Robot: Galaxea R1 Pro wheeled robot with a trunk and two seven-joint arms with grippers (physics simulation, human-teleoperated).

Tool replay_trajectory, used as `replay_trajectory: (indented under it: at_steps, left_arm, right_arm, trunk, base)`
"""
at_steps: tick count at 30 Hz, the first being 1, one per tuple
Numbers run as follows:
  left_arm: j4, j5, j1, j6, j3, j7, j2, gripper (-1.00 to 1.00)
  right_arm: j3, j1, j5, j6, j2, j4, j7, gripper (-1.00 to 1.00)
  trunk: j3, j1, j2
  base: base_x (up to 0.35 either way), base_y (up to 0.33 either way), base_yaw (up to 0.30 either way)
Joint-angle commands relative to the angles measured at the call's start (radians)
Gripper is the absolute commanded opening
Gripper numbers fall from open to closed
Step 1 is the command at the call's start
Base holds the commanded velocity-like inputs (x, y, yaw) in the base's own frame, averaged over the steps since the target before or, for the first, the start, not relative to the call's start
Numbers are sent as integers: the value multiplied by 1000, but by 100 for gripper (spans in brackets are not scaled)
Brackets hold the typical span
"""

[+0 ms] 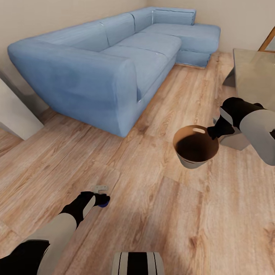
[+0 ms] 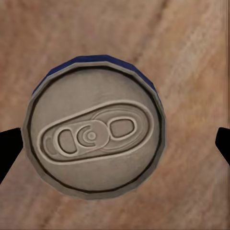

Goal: Put the three can of soda from the living room inside the tash can in the kitchen.

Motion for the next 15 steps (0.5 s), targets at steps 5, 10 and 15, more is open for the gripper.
replay_trajectory:
  at_steps: [5,10,15]
  left_arm:
    - [0,0,0,-1,0,0,0,100]
    - [-1,1,0,-2,0,0,1,100]
    - [0,1,0,-2,0,0,1,100]
  right_arm:
    - [-12,0,-20,2,0,0,6,-100]
    - [-11,0,-20,2,1,0,6,-100]
    - [-10,0,-20,2,1,0,6,-100]
  trunk:
    - [0,0,0]
    - [0,0,0]
    - [0,0,0]
  base:
    - [0,-29,0]
    - [0,-5,0]
    - [54,41,0]
